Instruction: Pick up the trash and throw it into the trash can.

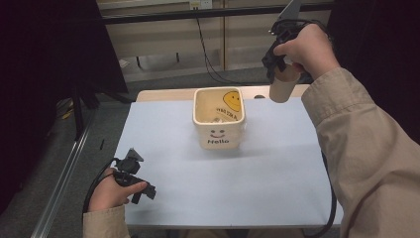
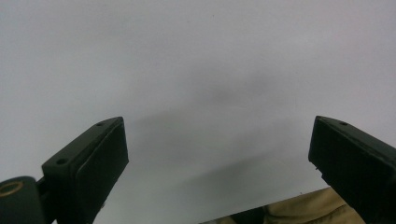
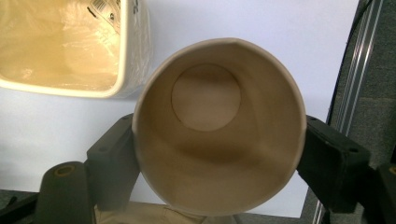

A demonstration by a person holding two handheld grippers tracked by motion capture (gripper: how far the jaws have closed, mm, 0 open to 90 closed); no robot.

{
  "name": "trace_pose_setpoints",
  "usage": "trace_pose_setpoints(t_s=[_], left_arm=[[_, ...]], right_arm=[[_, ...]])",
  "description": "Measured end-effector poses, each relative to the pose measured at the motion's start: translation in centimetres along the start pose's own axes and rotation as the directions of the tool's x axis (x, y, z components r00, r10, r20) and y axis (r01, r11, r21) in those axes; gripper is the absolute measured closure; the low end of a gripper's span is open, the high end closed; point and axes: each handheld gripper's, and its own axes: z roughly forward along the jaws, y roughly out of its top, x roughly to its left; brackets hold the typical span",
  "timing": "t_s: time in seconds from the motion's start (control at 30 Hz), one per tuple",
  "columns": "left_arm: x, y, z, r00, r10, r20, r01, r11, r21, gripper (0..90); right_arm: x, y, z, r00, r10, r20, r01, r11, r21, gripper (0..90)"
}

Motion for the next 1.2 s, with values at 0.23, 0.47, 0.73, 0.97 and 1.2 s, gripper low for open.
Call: trace_pose_setpoints(t_s=[0.23,0.47,0.73,0.97,1.2], left_arm=[[-0.1,0.0,0.1,0.9999,-0.008,0.008,0.009,1.0000,-0.002,4.6],[-0.2,0.1,0.1,1.0000,0.004,-0.001,-0.004,1.0000,0.002,4.6],[-0.1,0.1,0.1,1.0000,0.009,-0.002,-0.009,0.9999,-0.008,4.6],[-0.4,0.0,0.0,1.0000,0.007,-0.003,-0.007,0.9999,-0.015,4.6],[-0.5,0.1,0.0,0.9998,0.021,0.001,-0.021,0.9998,-0.006,4.6]], right_arm=[[-0.4,0.4,-0.5,0.9999,0.009,-0.007,-0.009,1.000,0.002,21.8],[0.9,0.9,-0.9,0.9999,-0.014,0.002,0.014,1.000,-0.002,21.9],[4.2,1.5,-1.1,0.9974,-0.071,-0.008,0.071,0.997,-0.013,21.8],[7.2,2.0,-1.1,0.9925,-0.119,-0.027,0.118,0.993,-0.029,21.8],[9.6,2.5,-0.5,0.9856,-0.166,-0.032,0.165,0.986,-0.031,21.8]])
